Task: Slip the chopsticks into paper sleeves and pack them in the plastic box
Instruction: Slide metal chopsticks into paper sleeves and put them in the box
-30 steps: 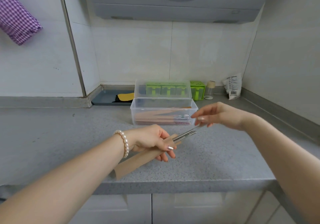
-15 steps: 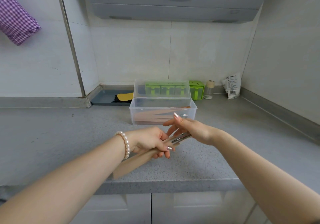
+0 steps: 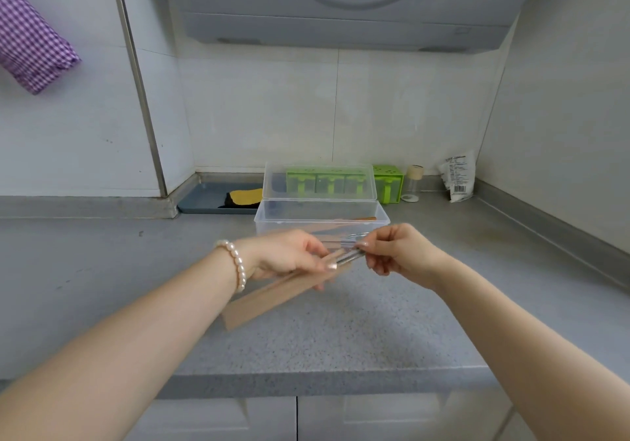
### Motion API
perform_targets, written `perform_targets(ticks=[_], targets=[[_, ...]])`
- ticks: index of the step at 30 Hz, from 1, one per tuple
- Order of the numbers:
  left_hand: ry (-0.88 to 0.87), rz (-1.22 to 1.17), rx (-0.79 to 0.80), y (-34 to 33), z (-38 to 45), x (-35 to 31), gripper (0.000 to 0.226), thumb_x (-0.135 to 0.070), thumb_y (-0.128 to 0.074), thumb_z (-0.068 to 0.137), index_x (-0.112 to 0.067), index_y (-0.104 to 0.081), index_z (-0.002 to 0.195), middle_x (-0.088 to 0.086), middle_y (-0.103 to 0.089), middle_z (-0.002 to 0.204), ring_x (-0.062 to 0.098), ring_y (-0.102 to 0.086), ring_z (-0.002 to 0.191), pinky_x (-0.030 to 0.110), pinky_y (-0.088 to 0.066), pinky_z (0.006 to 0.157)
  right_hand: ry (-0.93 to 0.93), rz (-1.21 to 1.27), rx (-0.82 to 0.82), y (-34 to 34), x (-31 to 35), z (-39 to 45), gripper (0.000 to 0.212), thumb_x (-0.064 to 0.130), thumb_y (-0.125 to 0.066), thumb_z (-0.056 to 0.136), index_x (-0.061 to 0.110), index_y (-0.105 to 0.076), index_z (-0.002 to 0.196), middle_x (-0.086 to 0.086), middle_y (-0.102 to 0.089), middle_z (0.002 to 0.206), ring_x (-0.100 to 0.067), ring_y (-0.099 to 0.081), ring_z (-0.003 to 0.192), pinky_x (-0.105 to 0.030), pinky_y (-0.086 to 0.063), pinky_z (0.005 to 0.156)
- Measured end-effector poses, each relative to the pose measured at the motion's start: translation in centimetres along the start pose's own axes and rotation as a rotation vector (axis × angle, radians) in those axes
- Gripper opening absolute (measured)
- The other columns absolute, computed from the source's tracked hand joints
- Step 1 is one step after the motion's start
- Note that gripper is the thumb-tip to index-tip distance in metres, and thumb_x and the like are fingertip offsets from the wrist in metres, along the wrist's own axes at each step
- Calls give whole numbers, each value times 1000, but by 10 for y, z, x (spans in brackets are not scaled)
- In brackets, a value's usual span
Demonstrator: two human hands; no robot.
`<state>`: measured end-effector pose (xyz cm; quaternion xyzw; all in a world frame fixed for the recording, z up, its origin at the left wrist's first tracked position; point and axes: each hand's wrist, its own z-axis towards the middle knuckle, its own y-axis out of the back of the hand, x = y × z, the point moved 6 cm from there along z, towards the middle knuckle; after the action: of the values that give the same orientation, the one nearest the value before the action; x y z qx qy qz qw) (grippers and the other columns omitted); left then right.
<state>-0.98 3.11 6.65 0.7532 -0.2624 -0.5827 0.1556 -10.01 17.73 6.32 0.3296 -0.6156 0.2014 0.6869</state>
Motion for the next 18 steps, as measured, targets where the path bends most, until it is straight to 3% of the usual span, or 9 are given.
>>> perform_targets(ticks=[2,4,6,9,11,13,18], targets=[[-54,172,-280,38,-2,-13,42,-42,-56,87,-14,-56,119,-5,-61,113,11,-58,102,26,-45,87,47,83,-155,22,9,6,18,3,-61,85,2,-67,68,-4,-57,48,-14,-45,42,-20,-37,41],[-93,21,-510,78,-8,-18,42,-43,-47,93,-10,-57,118,-3,-61,117,12,-58,102,24,-43,83,104,204,-359,53,20,12,19,4,-61,85,5,-68,68,-2,-56,46,-12,-43,42,-19,-37,41],[-46,-152,-616,106,-8,-5,37,-37,-40,98,-9,-58,113,2,-61,115,17,-59,102,26,-44,83,145,313,-554,81,27,14,14,6,-61,86,5,-64,72,0,-55,44,-10,-43,41,-18,-36,41],[35,-147,-649,121,2,20,31,-33,-39,99,-11,-59,108,4,-59,107,20,-56,100,33,-42,87,123,305,-713,103,27,27,12,11,-64,86,7,-62,74,-5,-54,55,-9,-43,39,-19,-36,40],[31,-82,-684,122,11,31,26,-28,-42,98,-11,-60,106,5,-56,102,20,-52,94,33,-41,83,45,214,-746,103,23,42,16,11,-65,85,9,-60,70,-7,-53,58,-8,-42,34,-18,-34,38],[31,-30,-702,118,18,36,29,-24,-44,97,-8,-59,116,7,-57,108,22,-53,101,33,-42,87,-62,182,-730,96,15,59,20,11,-68,83,9,-57,66,-7,-52,58,-7,-38,30,-15,-31,35],[15,149,-700,109,32,40,31,-19,-42,97,-12,-55,125,5,-52,134,21,-47,123,30,-36,98,-286,192,-474,60,-4,92,23,12,-64,86,7,-51,68,-5,-48,59,-6,-37,32,-13,-28,30]])
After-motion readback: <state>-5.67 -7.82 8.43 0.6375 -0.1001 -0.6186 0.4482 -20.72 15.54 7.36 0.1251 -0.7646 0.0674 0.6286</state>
